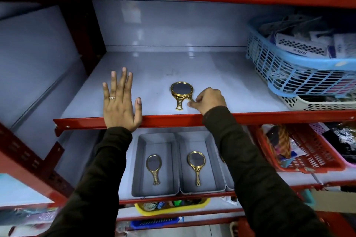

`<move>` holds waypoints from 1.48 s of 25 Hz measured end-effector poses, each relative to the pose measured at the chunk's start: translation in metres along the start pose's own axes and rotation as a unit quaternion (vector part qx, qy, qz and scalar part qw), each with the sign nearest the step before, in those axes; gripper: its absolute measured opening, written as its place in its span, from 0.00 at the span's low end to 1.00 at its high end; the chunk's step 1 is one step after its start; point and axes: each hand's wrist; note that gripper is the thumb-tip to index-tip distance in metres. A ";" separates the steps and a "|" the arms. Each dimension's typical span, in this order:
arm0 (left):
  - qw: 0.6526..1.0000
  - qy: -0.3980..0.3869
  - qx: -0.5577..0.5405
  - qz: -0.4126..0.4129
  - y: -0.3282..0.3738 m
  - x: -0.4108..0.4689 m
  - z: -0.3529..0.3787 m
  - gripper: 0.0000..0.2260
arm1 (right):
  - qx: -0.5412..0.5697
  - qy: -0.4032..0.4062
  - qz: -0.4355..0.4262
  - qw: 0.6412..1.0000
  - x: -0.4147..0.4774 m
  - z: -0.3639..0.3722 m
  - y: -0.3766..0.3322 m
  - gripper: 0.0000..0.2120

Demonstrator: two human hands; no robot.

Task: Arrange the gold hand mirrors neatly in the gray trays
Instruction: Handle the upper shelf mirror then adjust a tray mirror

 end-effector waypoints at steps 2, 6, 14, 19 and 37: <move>1.000 0.002 -0.002 0.002 0.000 -0.001 -0.001 0.31 | -0.028 -0.011 0.004 1.000 0.011 0.008 -0.007 0.17; 1.000 0.002 -0.005 0.001 -0.001 0.001 -0.002 0.31 | -0.019 0.000 -0.001 1.000 0.018 0.007 -0.010 0.13; 1.000 0.003 -0.004 -0.003 0.001 -0.001 -0.004 0.31 | 0.198 -0.055 -0.015 0.979 -0.091 -0.090 0.000 0.05; 1.000 0.000 -0.006 -0.005 0.001 -0.001 -0.003 0.31 | 0.063 -0.239 0.087 0.965 -0.157 -0.053 0.069 0.04; 1.000 0.007 -0.002 0.019 -0.001 -0.001 0.003 0.30 | -0.045 -0.171 0.153 0.972 -0.118 0.129 0.155 0.10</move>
Point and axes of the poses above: each hand's wrist, its own x-axis towards the middle knuckle, its own z-axis out of the palm, y = z × x, and after that the axes turned 9 degrees about y, right-handed
